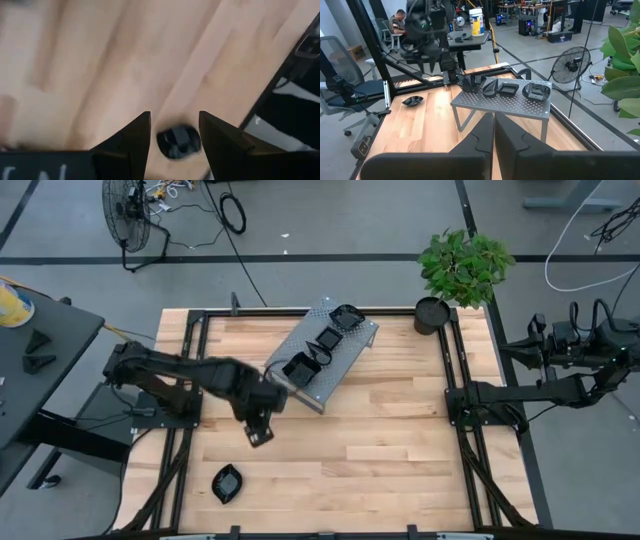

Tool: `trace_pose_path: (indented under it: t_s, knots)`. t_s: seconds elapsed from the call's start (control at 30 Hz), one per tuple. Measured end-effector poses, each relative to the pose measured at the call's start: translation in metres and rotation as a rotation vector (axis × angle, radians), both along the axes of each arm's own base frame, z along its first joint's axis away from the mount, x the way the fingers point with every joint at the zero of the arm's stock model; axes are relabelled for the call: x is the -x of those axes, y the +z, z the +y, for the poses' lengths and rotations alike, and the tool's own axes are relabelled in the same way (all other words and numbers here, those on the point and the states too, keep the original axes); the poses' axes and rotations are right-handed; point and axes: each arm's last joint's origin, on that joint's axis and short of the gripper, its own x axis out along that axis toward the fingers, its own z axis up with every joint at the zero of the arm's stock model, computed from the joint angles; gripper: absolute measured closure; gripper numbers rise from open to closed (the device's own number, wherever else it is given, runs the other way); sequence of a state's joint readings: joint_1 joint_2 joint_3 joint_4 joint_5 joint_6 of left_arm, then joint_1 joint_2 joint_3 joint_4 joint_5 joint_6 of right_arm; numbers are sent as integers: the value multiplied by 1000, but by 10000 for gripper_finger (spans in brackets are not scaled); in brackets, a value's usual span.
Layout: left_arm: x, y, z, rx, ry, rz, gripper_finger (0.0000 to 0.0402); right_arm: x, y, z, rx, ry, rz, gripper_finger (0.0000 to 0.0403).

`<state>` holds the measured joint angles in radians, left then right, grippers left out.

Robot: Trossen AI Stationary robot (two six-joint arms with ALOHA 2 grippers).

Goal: Pick & Place Mini shaped plates
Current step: Stack the black leaf shaped plate on top of the black leaf shaped plate on the shelf

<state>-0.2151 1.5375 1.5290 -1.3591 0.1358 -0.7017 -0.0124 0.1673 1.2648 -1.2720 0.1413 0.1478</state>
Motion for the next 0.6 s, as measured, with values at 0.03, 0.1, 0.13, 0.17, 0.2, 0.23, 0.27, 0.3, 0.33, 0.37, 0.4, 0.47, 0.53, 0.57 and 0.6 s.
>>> trace_pose_path:
  t_s: [0.03,0.1,0.13,0.17,0.2,0.23,0.27,0.3,0.33,0.37,0.4,0.47,0.53,0.57,0.6]
  knots:
    - [2,-5,-5,16,11,27,229,0,0,0,0,0,0,383]
    - [6,-14,-16,48,35,79,229,0,0,0,0,0,0,383]
    - [9,-18,-21,65,48,107,229,0,0,0,0,0,0,383]
    - [11,-21,-25,82,63,134,229,0,0,0,0,0,0,383]
    - [13,-25,-29,97,76,161,229,0,0,0,0,0,0,383]
    - [15,-28,-33,112,92,187,229,0,0,0,0,0,0,383]
    - [18,-31,-37,122,112,213,229,0,0,0,0,0,0,383]
    - [20,-34,-41,131,132,238,229,0,0,0,0,0,0,383]
    - [22,-36,-44,136,154,260,229,0,0,0,0,0,0,383]
    - [24,-39,-47,134,168,277,229,0,0,0,0,0,0,383]
    - [27,-42,-50,126,180,292,229,0,0,0,0,0,0,383]
    - [31,-49,-57,101,193,297,229,0,0,0,0,0,0,383]
    - [34,-57,-62,88,190,282,229,0,0,0,0,0,0,383]
    - [35,-62,-65,93,183,274,229,0,0,0,0,0,0,383]
    - [37,-67,-68,98,171,264,229,0,0,0,0,0,0,383]
